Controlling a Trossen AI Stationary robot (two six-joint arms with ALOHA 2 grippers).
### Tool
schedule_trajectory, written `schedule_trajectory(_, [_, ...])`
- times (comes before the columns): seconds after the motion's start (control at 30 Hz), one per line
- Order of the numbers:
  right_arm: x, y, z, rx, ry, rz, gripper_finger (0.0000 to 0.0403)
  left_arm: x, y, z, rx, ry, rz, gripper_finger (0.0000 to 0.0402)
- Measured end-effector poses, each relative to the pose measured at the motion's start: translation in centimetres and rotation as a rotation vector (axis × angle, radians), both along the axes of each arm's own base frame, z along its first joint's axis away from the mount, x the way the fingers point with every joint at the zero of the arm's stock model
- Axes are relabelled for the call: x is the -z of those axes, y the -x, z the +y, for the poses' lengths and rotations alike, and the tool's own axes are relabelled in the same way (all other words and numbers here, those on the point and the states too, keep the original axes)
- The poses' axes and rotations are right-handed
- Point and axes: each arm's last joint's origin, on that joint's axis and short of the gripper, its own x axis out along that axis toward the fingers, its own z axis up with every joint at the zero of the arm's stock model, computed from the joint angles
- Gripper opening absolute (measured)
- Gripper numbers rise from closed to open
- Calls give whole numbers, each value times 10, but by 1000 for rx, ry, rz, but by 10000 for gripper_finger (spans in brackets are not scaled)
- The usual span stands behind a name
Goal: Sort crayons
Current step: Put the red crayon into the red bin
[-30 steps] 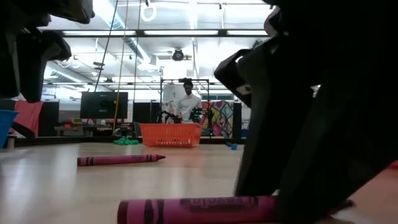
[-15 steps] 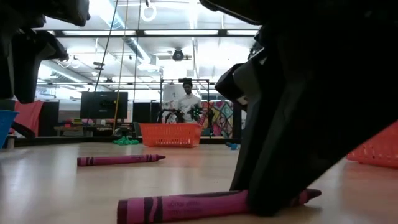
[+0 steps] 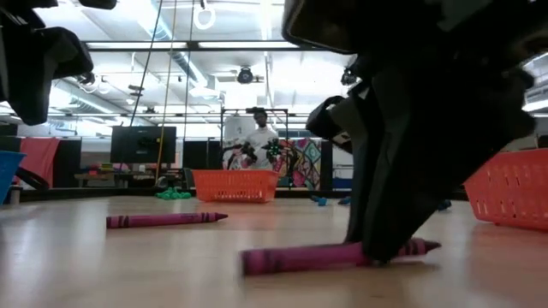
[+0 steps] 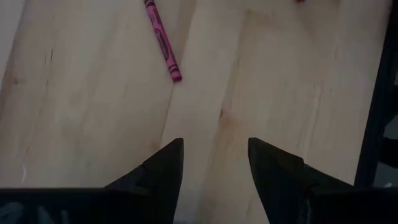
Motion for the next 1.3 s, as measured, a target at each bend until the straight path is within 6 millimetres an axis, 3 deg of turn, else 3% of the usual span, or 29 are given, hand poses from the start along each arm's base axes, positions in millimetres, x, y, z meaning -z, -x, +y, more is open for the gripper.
schedule_trajectory(0.53, [-64,27,-36,-39,72,120,24,-1,-2,3,-41,-80,-68,192])
schedule_trajectory(0.77, [-100,62,-49,-187,93,260,24,-1,-3,4,-49,-119,-97,192])
schedule_trajectory(0.97, [-119,97,-47,-381,70,413,25,-2,-3,5,-59,-139,-114,192])
schedule_trajectory(1.17, [-123,136,-35,-605,118,635,25,-2,-3,5,-60,-139,-114,192])
schedule_trajectory(1.3, [-114,156,-29,-664,90,766,25,-2,-4,5,-66,-150,-123,192])
